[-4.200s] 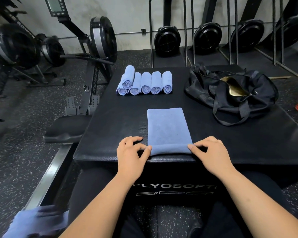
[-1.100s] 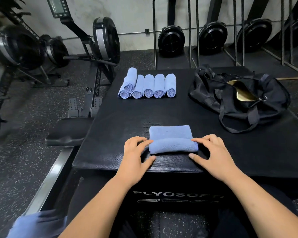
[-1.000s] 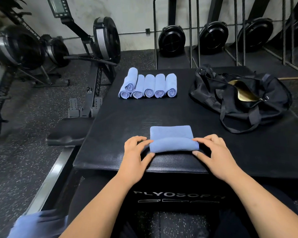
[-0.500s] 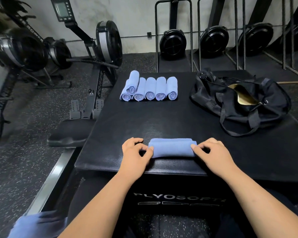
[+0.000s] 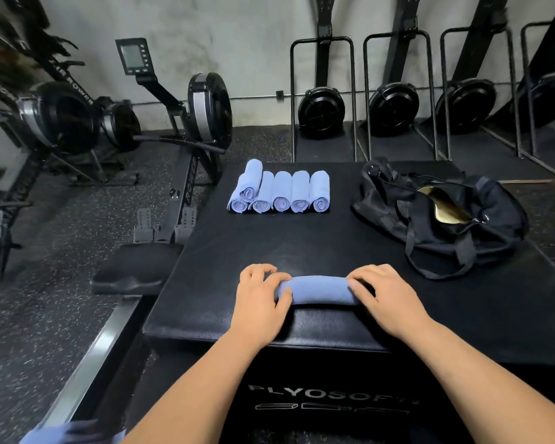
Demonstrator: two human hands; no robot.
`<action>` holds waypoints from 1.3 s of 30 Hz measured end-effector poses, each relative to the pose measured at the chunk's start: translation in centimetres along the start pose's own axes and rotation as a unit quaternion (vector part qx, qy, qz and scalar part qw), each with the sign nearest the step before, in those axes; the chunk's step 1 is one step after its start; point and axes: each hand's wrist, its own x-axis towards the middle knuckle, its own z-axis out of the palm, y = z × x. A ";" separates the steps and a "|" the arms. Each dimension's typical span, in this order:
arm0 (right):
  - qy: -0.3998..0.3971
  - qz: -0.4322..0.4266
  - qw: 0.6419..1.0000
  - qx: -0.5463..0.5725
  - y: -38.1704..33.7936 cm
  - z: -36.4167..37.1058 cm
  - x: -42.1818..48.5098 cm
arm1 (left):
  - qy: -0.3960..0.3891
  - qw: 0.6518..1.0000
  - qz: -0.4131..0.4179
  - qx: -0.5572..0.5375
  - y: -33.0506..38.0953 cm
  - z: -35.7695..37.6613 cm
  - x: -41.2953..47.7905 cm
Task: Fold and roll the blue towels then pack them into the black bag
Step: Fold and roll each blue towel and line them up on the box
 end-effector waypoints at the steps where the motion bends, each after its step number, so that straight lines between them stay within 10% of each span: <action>1: -0.015 0.007 1.000 0.008 0.0 0.0 0.1 | -0.009 1.000 -0.007 -0.003 -0.1 0.1 -0.2; 13: -0.033 0.109 0.993 0.042 -4.3 1.8 -0.5 | -0.071 0.942 -0.315 -0.088 3.2 -0.4 1.9; 28: -0.077 0.117 0.978 0.153 -8.3 3.5 -2.1 | -0.089 0.895 -0.317 -0.301 4.6 -2.5 1.5; 39: -0.106 0.139 0.900 0.399 -11.4 1.9 1.7 | -0.035 0.812 -0.346 -0.468 2.1 -4.7 4.5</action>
